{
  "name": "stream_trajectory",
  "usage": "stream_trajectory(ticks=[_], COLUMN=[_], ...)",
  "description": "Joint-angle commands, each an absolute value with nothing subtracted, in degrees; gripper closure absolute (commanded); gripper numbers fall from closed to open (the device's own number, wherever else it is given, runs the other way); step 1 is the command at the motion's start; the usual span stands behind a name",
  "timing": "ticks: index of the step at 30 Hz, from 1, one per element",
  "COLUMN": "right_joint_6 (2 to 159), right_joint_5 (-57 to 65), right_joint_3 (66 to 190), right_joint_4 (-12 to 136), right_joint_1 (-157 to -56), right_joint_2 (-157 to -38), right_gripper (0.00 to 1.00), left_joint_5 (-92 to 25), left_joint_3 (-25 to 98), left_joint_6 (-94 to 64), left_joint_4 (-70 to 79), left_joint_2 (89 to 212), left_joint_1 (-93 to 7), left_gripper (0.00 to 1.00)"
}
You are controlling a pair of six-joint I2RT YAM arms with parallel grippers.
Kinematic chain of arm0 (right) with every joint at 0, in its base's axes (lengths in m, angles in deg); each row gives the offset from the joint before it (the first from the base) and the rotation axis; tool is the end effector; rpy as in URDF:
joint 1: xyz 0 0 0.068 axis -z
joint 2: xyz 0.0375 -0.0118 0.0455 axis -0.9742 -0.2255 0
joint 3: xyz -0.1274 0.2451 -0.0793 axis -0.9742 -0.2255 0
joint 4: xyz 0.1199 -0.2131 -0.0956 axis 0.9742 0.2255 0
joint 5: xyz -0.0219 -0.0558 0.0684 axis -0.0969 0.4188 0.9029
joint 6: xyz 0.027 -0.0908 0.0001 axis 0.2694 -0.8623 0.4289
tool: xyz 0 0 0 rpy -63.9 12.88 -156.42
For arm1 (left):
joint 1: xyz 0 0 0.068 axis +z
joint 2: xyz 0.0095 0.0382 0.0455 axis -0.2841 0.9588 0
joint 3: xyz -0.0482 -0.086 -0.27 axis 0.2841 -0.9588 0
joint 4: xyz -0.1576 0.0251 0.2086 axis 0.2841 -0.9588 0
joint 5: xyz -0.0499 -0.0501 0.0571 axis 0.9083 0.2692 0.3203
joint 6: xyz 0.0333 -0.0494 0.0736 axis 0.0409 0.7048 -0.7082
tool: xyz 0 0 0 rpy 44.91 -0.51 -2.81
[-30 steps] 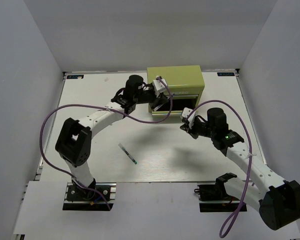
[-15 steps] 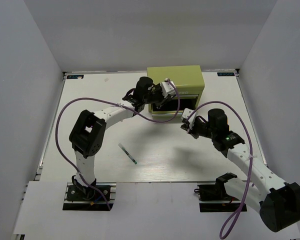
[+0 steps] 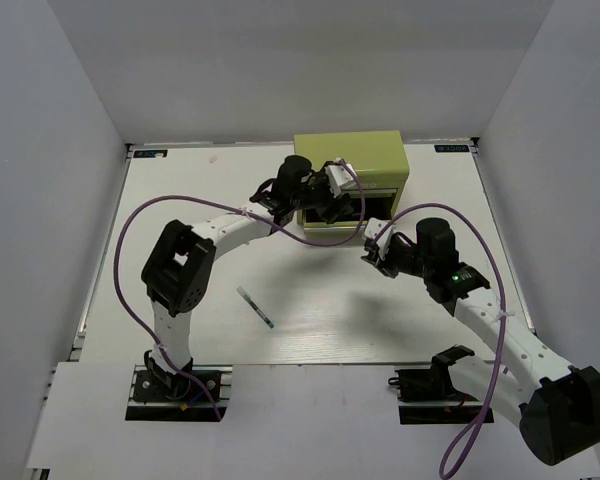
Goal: Sort the stationery into containers
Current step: Place the pen in the drawer, then pick up the pen from the center of the board.
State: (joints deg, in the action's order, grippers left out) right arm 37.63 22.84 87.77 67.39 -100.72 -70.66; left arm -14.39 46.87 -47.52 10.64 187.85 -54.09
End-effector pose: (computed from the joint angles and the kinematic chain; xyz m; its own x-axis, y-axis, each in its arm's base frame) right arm 0.2092 0.1340 0.2541 0.1236 -0.5223 -0.8437 -0.8188 0.4267 -0.3841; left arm 0.3800 -0.3417 0.2445 0.0463 0.3713 -0.9274 0.9255 0.3333 0.1797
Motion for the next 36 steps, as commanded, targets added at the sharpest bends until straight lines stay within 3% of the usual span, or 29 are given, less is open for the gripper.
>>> stream_trajectory(ticks=[1,4,9,13,16,18,24,29,31,35,36], right_joint_6=[37.47,37.56,40.55,37.03,36.50,37.82,45.37,54.60,58.64,62.16,62.60], right_joint_5=[24.48,25.89,32.10,33.37,29.16,27.92,23.89,20.89,20.36,18.70,18.08], right_joint_3=[88.76,88.94,92.00,96.05,99.89,102.28,113.08,126.77,129.62,136.04,136.92], right_joint_4=[67.56,68.35,71.33,76.53,78.36,80.56,78.90,82.94,84.08,83.21,82.69], right_joint_1=[-100.70,-100.61,-100.96,-104.21,-107.80,-110.26,-121.78,-130.83,-132.94,-137.42,-137.87], right_joint_2=[-70.21,-70.12,-72.49,-78.36,-84.58,-88.99,-101.74,-115.10,-120.90,-126.10,-126.80], right_gripper=[0.68,0.68,0.57,0.59,0.60,0.60,0.60,0.60,0.53,0.21,0.21], left_joint_5=[-14.81,-14.81,-20.51,-35.49,-42.46,-45.11,-70.66,-74.83,-74.84,-74.31,-73.70], left_joint_3=[48.36,45.11,33.35,25.16,21.29,17.26,8.20,7.49,8.27,10.03,10.03], left_joint_6=[-43.86,-38.42,-28.92,-15.92,-6.77,-1.67,19.49,20.41,18.92,17.77,17.77], left_joint_4=[12.43,12.43,10.86,1.82,-9.05,-12.51,-29.64,-36.77,-38.36,-43.89,-44.51], left_joint_2=[181.61,175.47,160.80,148.05,140.92,135.67,119.66,107.35,103.39,99.34,98.73], left_joint_1=[-54.12,-54.12,-54.12,-52.63,-52.63,-52.63,-52.63,-52.63,-52.63,-53.16,-53.68], left_gripper=[0.26,0.26,0.25,0.06,0.01,0.01,0.01,0.01,0.01,0.01,0.01])
